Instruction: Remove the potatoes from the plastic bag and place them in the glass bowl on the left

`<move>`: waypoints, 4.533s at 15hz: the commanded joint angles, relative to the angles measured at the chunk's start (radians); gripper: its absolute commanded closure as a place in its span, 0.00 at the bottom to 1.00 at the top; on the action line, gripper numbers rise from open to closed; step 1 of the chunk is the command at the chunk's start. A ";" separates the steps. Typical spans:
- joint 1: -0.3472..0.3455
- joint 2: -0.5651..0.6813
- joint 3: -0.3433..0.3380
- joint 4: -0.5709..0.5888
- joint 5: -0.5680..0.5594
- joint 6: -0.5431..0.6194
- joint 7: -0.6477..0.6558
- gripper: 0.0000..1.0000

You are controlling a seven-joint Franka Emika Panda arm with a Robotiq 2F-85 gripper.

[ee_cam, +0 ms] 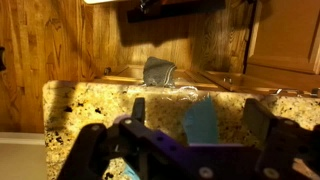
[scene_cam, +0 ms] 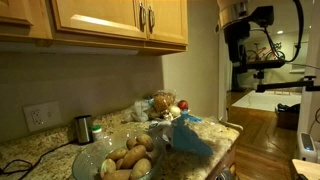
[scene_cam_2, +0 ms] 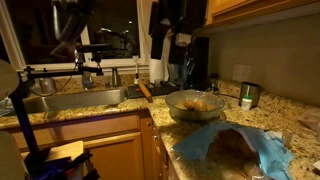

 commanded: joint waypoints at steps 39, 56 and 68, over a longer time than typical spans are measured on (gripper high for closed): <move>0.003 0.304 0.017 -0.051 0.034 0.429 -0.055 0.00; -0.017 0.700 0.044 0.130 0.081 0.658 -0.126 0.00; -0.012 0.730 0.052 0.128 0.052 0.639 -0.092 0.00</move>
